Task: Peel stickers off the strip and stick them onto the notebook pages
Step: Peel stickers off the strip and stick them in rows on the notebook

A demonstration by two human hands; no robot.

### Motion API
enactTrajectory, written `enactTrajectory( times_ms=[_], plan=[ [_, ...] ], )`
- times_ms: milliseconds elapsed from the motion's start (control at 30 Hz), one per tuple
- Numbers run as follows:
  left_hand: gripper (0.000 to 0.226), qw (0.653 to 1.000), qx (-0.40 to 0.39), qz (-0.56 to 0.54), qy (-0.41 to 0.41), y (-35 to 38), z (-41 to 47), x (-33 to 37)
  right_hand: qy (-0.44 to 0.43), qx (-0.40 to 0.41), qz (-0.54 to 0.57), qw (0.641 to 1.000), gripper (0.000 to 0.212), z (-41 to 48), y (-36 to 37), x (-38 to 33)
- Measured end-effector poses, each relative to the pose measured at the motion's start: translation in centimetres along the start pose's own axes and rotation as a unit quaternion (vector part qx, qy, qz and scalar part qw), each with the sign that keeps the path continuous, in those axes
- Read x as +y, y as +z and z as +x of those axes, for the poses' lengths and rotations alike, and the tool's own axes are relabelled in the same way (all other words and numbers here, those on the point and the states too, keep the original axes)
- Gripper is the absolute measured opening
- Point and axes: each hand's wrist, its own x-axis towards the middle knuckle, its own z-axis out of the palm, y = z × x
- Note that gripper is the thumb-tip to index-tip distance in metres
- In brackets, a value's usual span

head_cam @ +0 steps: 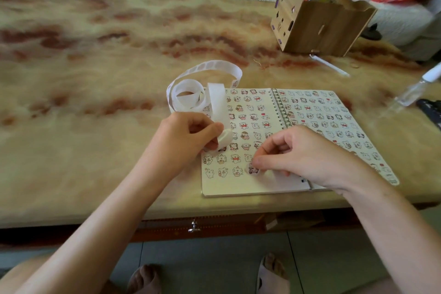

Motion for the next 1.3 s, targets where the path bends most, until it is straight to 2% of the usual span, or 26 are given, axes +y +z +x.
enactTrajectory(
  times_ms=[1133, 1300],
  plan=[
    [0.027, 1.0, -0.01, 0.009, 0.009, 0.1, 0.1, -0.1, -0.019, 0.087, -0.111, 0.99, 0.012, 0.0, 1.4, 0.6],
    [0.027, 1.0, -0.008, 0.02, 0.01, 0.1, 0.1, -0.1, -0.01, 0.082, -0.113, 0.99, 0.031, 0.2, 1.1, 0.5]
  ],
)
